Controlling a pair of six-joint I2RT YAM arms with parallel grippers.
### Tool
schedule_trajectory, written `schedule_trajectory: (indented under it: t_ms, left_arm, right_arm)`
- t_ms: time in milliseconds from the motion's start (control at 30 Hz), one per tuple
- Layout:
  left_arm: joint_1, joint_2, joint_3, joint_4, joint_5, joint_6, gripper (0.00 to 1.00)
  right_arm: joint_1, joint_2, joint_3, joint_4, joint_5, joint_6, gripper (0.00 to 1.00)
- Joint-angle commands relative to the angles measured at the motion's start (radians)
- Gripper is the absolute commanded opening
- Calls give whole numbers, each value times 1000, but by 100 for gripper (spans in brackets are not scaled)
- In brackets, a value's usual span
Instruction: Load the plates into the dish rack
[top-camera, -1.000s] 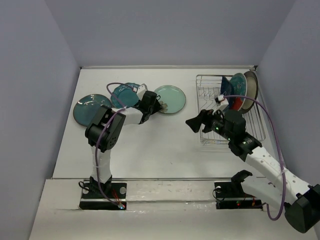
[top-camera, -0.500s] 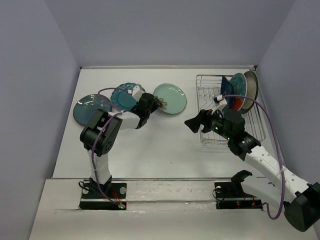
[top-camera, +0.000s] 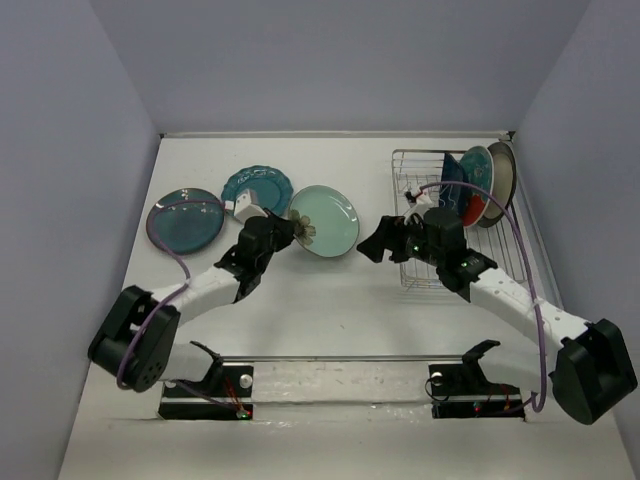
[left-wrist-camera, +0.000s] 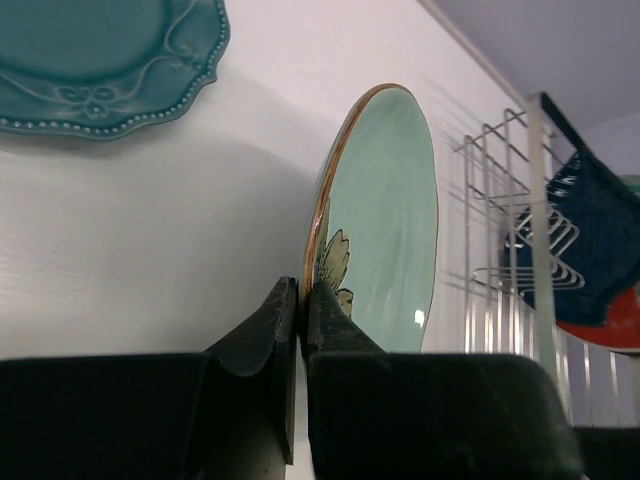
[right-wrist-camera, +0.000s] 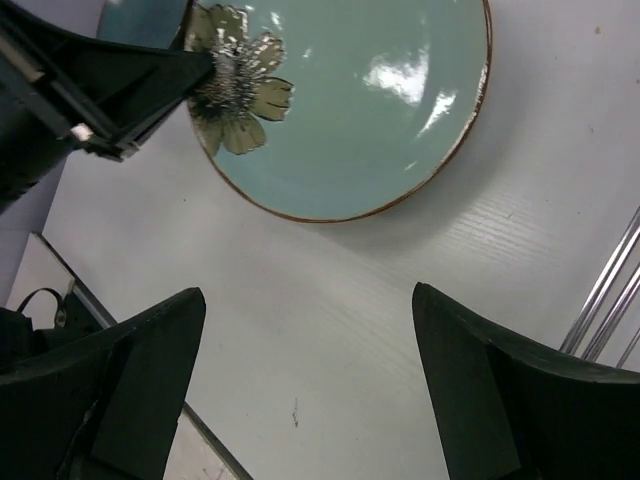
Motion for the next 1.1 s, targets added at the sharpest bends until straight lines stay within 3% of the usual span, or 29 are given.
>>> schedule_trajectory:
  t_ms: [0, 367, 700, 1067]
  left_arm:
    - [14, -266, -54, 175, 24, -25, 6]
    - [29, -694, -146, -52, 169, -39, 6]
    - [31, -788, -140, -115, 200, -41, 6]
    - [42, -802, -76, -121, 162, -30, 6]
  right_arm:
    - [8, 64, 67, 93, -42, 18, 91]
    - [8, 161, 84, 218, -171, 70, 95]
    - [8, 161, 36, 383, -327, 121, 90]
    - [8, 41, -7, 219, -455, 12, 90]
